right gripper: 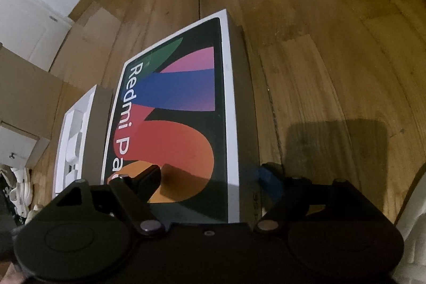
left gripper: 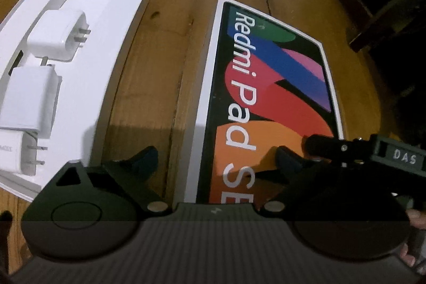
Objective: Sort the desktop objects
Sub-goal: 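Close the right gripper on the edge of the Redmi Pad SE box, then lift the Redmi box edge with the right gripper over the white tray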
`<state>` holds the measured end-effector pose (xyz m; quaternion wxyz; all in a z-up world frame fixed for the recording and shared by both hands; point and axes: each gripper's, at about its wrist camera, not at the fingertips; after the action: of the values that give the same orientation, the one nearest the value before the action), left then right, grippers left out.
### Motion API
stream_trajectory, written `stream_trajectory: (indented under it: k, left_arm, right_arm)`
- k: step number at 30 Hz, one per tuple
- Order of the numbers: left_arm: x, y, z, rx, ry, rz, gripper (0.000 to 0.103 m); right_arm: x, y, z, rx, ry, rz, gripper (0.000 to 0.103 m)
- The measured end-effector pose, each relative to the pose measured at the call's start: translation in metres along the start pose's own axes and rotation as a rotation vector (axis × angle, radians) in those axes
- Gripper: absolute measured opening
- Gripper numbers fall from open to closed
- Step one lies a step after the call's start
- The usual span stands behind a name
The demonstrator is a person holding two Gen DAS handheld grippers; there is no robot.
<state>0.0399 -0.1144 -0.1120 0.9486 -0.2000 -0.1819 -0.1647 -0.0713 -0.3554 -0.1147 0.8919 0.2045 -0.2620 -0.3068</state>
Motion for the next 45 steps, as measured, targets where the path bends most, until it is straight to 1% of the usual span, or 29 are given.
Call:
stream_trajectory:
  k: [6, 7, 8, 9, 11, 14, 16, 19, 26, 32, 40, 42, 44, 45]
  left_arm:
    - [0.001, -0.001, -0.001, -0.006, 0.019, -0.002, 0.097]
    - [0.001, -0.001, -0.001, -0.018, 0.017, -0.007, 0.093]
    - [0.001, -0.001, 0.0, -0.033, 0.013, -0.012, 0.083]
    - [0.001, -0.001, 0.0, -0.048, 0.015, -0.004, 0.08]
    - [0.0, 0.0, 0.0, -0.067, 0.016, 0.002, 0.079]
    - [-0.001, -0.002, 0.001, -0.07, 0.008, -0.014, 0.078]
    - [-0.002, -0.003, 0.002, -0.068, 0.005, -0.024, 0.078]
    - [-0.004, -0.008, 0.005, -0.058, 0.0, -0.046, 0.078]
    - [-0.01, -0.018, 0.016, -0.019, -0.04, -0.118, 0.078]
    - [-0.008, -0.02, 0.023, 0.001, -0.045, -0.153, 0.078]
    - [-0.004, -0.023, 0.044, 0.0, -0.112, -0.19, 0.078]
    - [-0.005, -0.025, 0.052, 0.034, -0.134, -0.208, 0.078]
    - [-0.005, -0.029, 0.059, 0.101, -0.142, -0.241, 0.078]
    - [-0.005, -0.03, 0.061, 0.122, -0.147, -0.253, 0.078]
  right_arm:
    - [0.001, -0.001, 0.0, 0.001, -0.004, 0.016, 0.087]
    - [0.0, 0.0, 0.0, 0.001, -0.006, 0.013, 0.087]
    - [0.0, 0.0, -0.001, 0.0, -0.009, 0.011, 0.087]
    - [-0.001, 0.001, -0.001, -0.001, -0.011, 0.012, 0.088]
    - [-0.002, 0.002, -0.001, -0.011, -0.016, 0.024, 0.088]
    - [-0.005, 0.007, -0.002, -0.029, -0.024, 0.063, 0.089]
    - [-0.008, 0.007, -0.001, -0.031, -0.035, 0.066, 0.089]
    - [-0.01, 0.005, 0.001, -0.022, -0.048, 0.071, 0.088]
    - [-0.018, -0.007, 0.009, 0.023, -0.094, 0.049, 0.087]
    - [-0.022, -0.013, 0.013, 0.051, -0.123, 0.023, 0.083]
    - [-0.024, -0.015, 0.025, 0.105, -0.178, 0.029, 0.081]
    - [-0.024, -0.015, 0.026, 0.13, -0.176, 0.02, 0.081]
    - [-0.024, -0.017, 0.021, 0.182, -0.141, -0.011, 0.081]
    - [-0.025, -0.016, 0.017, 0.202, -0.125, -0.022, 0.081]
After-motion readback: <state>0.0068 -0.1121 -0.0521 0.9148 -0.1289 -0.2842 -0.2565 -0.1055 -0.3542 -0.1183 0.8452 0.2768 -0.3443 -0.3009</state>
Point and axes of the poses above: each gripper's, at about its wrist camera, not at the fingertips, and z roughly against the way its jaws point, y to its left, x to its top, and after that the axes turned 2 degrees about x, right-handed
